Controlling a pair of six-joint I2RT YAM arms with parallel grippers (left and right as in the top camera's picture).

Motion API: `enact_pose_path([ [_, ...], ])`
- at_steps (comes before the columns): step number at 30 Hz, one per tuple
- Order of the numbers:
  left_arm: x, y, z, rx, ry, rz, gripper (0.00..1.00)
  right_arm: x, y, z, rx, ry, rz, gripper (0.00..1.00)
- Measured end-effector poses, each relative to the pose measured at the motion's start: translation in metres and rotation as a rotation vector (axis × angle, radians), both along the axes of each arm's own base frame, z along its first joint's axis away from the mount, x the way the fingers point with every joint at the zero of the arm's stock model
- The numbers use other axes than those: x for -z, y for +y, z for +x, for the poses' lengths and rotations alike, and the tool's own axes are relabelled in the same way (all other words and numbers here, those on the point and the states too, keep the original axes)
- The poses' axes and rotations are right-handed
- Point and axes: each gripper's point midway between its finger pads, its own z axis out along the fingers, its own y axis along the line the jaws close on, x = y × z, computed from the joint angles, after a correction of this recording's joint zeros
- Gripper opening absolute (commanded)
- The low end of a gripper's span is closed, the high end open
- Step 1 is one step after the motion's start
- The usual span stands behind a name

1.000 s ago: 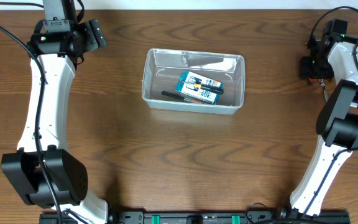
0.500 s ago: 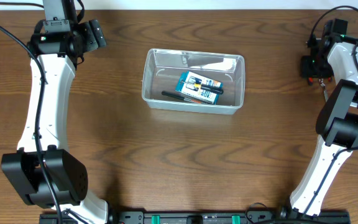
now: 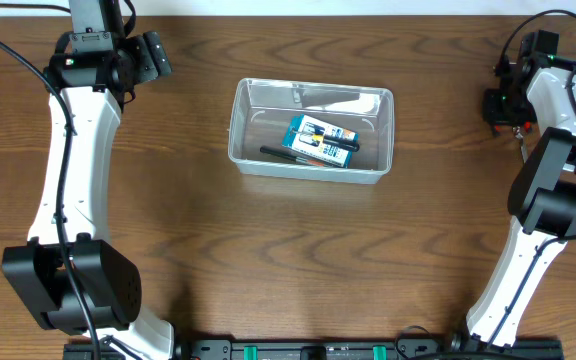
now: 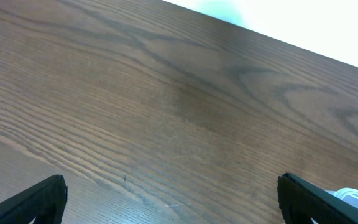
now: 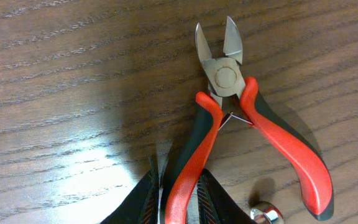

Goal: Pack container
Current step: 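Grasp the red-handled pliers by the handle with the right gripper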

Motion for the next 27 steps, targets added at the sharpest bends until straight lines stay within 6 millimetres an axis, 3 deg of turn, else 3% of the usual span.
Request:
enact_pose_path([
  [17, 0.000, 0.000, 0.000, 0.000, 0.000, 0.000, 0.98, 0.002, 0.001, -0.023, 0.183, 0.075, 0.052, 0.15],
  [24, 0.000, 0.000, 0.000, 0.000, 0.000, 0.000, 0.98, 0.002, 0.000, -0.024, 0.206, 0.071, 0.065, 0.01],
  [27, 0.000, 0.000, 0.000, 0.000, 0.000, 0.000, 0.98, 0.002, 0.000, -0.024, 0.209, 0.070, 0.070, 0.01],
])
